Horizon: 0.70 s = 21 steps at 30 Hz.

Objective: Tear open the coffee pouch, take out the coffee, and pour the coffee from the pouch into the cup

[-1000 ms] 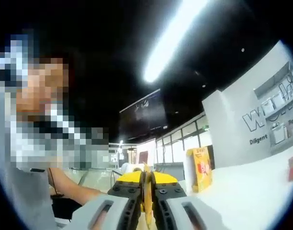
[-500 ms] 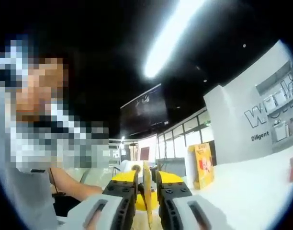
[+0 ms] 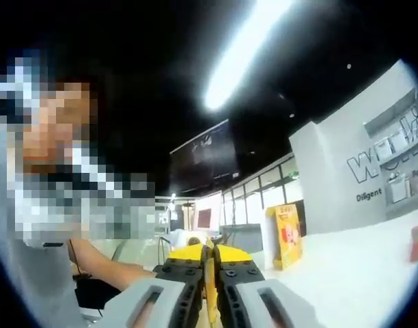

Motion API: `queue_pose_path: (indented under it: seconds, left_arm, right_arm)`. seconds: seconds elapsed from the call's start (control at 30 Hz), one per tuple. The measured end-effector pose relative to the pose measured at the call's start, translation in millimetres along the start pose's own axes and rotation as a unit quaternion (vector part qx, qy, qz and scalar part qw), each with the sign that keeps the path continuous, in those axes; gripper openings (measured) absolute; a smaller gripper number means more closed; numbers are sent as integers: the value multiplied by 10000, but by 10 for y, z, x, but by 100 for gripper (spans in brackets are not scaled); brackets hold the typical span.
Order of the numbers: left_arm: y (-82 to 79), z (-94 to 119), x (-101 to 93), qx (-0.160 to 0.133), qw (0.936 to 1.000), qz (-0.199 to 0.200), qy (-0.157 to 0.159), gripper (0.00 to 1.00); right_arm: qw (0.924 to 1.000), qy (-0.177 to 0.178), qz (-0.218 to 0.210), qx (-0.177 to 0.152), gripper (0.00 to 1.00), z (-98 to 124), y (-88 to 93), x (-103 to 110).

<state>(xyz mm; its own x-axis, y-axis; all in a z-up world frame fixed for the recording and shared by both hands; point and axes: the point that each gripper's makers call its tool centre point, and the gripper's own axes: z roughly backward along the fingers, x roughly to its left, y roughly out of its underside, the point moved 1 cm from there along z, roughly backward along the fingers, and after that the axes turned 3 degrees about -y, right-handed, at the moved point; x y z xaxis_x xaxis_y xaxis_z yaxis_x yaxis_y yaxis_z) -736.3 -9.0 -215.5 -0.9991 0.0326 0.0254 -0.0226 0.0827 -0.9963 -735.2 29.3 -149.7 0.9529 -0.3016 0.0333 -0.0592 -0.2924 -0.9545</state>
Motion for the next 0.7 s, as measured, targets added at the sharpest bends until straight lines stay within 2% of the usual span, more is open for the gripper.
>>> queue_pose_path:
  seconds: [0.2,0.33,0.43,0.57,0.63,0.7]
  left_arm:
    - [5,1,7,16,10000,-25,-40,15]
    - [32,-1,19,103,9995,-290,-118,7]
    - [21,9,19,105,9995,-275,-99,6]
    - [-2,14,18,62,9996,-255,-83,6]
    - [-4,13,13,66,9996,-256,-62,6]
    - [1,10,10,79,9997,-247,-50,6]
  right_arm:
    - [9999,65,78,32,5,-9,-23,-19]
    - [10000,12,53,53,5,-44,-10,13]
    - [9999,-118,-35,-43,7,-69,-9,39]
    - [9999,-155,-13,11,16,-93,2,45]
    - [9999,-155,18,31,16,-105,5,45]
    - [9998,-173,42,80,10,-117,15,52]
